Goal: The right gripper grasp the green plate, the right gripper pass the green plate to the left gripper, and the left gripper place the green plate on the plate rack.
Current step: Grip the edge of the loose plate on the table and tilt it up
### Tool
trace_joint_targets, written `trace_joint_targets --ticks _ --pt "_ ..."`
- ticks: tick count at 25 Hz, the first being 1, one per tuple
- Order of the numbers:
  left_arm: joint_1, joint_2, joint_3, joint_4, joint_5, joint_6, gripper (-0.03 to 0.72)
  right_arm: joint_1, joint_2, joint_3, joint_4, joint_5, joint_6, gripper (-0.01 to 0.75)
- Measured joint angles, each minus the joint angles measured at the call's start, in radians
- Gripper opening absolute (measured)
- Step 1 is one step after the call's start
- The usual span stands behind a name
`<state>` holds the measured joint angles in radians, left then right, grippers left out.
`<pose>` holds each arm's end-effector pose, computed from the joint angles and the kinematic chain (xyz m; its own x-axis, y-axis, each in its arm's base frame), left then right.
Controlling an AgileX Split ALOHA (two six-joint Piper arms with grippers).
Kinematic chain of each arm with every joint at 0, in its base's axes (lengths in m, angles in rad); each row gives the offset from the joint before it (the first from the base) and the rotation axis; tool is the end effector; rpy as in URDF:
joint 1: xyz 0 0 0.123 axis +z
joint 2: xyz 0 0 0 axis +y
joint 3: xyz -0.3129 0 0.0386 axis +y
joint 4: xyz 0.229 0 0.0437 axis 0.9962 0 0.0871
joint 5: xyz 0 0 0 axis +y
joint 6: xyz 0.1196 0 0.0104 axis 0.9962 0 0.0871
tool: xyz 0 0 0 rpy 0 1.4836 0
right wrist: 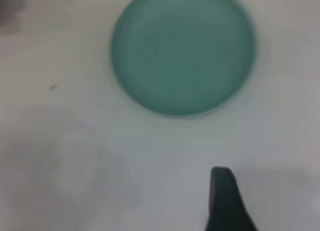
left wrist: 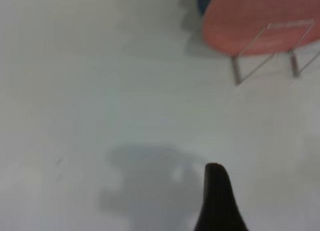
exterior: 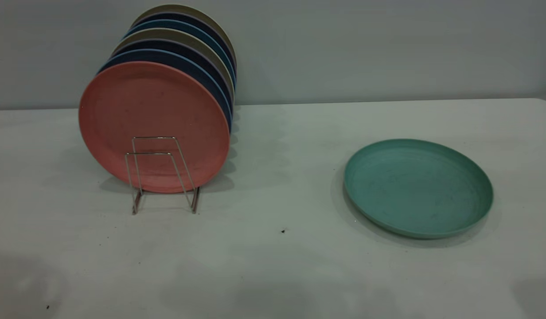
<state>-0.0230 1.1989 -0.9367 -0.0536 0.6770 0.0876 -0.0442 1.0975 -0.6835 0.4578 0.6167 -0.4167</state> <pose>0.2336 -0.0094 0.3211 -0.7491 0.0630 -0.6595 0.0795 0.9968 0.0050 0.1928 0.0222 0.2765 -0.7738 0.0008 -0.6334 -0.1442 0.9735 0.1774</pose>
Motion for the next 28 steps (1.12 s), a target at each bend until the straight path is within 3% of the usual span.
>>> trace_joint_targets --ticks 5,9,15,21,28 --pt "-0.018 0.219 -0.074 -0.217 -0.069 0.186 0.534 0.000 0.246 -0.025 0.250 -0.043 -0.230 0.475" --pt "-0.091 0.366 -0.163 -0.370 -0.083 0.331 0.535 0.000 0.430 -0.076 0.372 -0.081 -0.336 0.475" --pt "-0.217 0.573 -0.262 -0.575 -0.100 0.435 0.536 -0.018 0.677 -0.194 0.413 -0.109 -0.391 0.475" --pt "-0.315 0.737 -0.319 -0.678 -0.117 0.511 0.536 -0.116 0.910 -0.359 0.442 -0.039 -0.402 0.475" --pt "-0.330 0.778 -0.325 -0.713 -0.112 0.517 0.537 -0.208 1.136 -0.518 0.539 0.075 -0.476 0.475"
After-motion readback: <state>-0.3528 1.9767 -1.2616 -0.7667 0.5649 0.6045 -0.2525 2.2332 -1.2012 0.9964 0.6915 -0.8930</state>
